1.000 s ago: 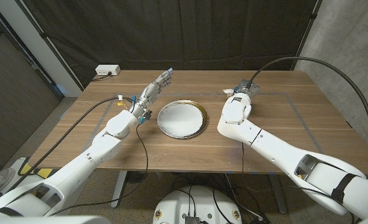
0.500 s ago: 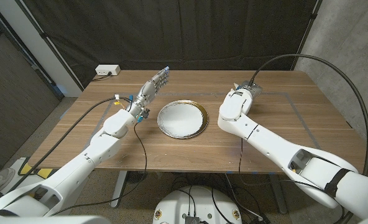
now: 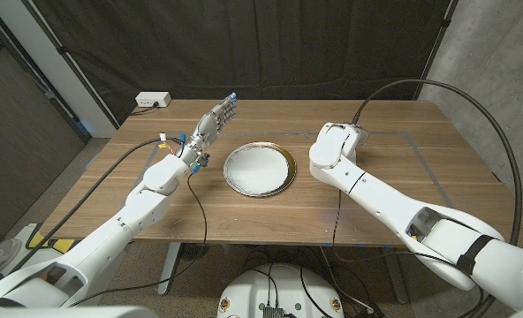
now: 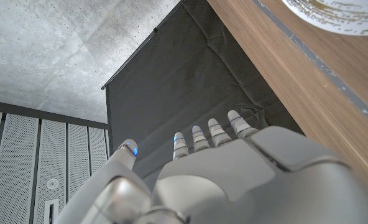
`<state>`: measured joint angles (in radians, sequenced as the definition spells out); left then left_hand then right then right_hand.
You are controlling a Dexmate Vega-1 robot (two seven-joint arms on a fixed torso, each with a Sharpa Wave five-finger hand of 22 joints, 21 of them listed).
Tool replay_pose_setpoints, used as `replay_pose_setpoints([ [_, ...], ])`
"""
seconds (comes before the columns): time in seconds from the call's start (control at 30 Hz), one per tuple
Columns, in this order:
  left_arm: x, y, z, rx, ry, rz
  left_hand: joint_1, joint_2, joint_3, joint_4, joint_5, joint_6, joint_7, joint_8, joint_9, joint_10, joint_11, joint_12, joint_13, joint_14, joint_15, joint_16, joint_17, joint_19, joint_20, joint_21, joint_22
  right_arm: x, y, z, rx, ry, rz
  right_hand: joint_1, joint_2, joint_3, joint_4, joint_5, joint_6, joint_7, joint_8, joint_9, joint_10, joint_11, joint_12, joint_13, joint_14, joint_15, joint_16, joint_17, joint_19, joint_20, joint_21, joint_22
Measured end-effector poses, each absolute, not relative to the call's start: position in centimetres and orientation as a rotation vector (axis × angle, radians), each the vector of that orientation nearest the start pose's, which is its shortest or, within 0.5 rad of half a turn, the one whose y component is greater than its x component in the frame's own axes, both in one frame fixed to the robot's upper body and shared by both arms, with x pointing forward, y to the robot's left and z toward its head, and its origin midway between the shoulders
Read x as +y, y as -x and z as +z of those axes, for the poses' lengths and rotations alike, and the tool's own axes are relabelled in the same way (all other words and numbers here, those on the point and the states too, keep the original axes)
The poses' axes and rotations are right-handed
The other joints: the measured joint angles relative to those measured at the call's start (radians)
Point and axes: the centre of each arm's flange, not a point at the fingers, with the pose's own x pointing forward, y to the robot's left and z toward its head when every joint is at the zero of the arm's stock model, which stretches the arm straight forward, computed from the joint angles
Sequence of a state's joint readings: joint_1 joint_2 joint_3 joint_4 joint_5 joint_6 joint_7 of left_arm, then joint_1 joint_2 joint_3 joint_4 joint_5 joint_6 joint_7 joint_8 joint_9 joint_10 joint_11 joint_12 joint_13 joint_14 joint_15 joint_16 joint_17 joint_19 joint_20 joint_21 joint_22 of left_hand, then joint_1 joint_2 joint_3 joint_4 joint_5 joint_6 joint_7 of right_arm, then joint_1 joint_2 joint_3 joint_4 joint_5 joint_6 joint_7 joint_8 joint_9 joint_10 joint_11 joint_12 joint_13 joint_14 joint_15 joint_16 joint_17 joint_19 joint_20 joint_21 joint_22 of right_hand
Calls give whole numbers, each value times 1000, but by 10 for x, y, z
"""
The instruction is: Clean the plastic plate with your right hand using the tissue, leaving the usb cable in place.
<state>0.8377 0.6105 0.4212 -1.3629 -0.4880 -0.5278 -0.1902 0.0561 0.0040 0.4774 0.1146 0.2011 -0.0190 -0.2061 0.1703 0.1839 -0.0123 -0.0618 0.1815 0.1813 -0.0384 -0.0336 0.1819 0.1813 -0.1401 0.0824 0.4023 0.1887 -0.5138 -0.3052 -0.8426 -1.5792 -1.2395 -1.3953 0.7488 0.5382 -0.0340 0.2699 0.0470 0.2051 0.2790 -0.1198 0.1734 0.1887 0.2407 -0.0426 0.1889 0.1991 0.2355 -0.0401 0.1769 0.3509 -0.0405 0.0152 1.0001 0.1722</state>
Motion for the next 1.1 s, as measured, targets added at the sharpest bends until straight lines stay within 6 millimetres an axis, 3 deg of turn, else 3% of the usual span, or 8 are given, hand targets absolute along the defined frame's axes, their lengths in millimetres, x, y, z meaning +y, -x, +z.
replay_pose_setpoints([
  [0.13,268,-606,7,-844,-270,-420,0,0,-3,3,0,-17,-3,0,0,-22,-3,0,0,-20,-2,-5,0,-4,-4,-8,0,-179,-604,29,268,1139,-399,-63,59,-2,41,0,-19,6,4,0,-7,7,8,-2,-41,1,5,-9,-31,-3,-29,0],
  [0.3,279,-608,8,-847,-264,-412,0,0,-4,4,0,-46,-5,0,-3,-48,-9,0,0,-44,-2,-5,0,-5,-5,-8,0,-179,-600,26,200,1088,-341,-114,110,-5,67,-8,-50,-4,4,0,-8,16,15,-6,-81,1,5,-27,-63,-35,-61,0],
  [0.4,285,-609,9,-847,-263,-411,0,0,-6,6,0,-61,-6,0,-3,-61,-13,-4,0,-55,-2,-5,0,-5,-5,-16,0,-181,-598,23,140,1045,-300,-166,114,-23,85,-8,-68,-18,4,-2,-25,-1,15,-9,-115,2,4,-49,-74,-46,-79,0],
  [0.53,291,-611,9,-846,-261,-412,0,0,-8,8,0,-71,-6,0,-3,-77,-16,-4,0,-66,-2,-5,0,-11,-11,-16,0,-185,-597,23,61,1000,-267,-217,120,-41,104,-8,-85,-14,4,-3,-45,-21,11,-14,-150,3,0,-77,-79,-51,-94,0],
  [0.73,300,-613,9,-842,-257,-413,0,0,-8,8,0,-84,-4,0,-3,-89,-17,-4,0,-76,-2,-5,0,-11,-11,-16,0,-196,-599,28,-108,920,-240,-283,118,-61,123,-2,-109,-2,4,-7,-68,-36,7,-18,-191,3,0,-112,-96,-49,-123,0],
  [0.83,304,-614,9,-840,-256,-412,0,0,-8,8,0,-87,-1,0,-3,-89,-17,-4,0,-80,2,-5,0,-11,-11,-16,0,-202,-599,34,-187,875,-237,-310,116,-76,116,4,-131,3,4,-7,-90,-45,3,-18,-213,8,-2,-132,-114,-51,-141,-5],
  [1.1,314,-616,8,-832,-246,-410,0,0,-11,11,0,-111,8,0,-3,-106,-16,-4,0,-91,-2,-5,0,-11,-11,-22,0,-207,-606,33,-336,731,-144,-330,131,-76,116,13,-153,7,0,-7,-107,-47,-1,-18,-228,6,-7,-154,-119,-46,-154,-5],
])
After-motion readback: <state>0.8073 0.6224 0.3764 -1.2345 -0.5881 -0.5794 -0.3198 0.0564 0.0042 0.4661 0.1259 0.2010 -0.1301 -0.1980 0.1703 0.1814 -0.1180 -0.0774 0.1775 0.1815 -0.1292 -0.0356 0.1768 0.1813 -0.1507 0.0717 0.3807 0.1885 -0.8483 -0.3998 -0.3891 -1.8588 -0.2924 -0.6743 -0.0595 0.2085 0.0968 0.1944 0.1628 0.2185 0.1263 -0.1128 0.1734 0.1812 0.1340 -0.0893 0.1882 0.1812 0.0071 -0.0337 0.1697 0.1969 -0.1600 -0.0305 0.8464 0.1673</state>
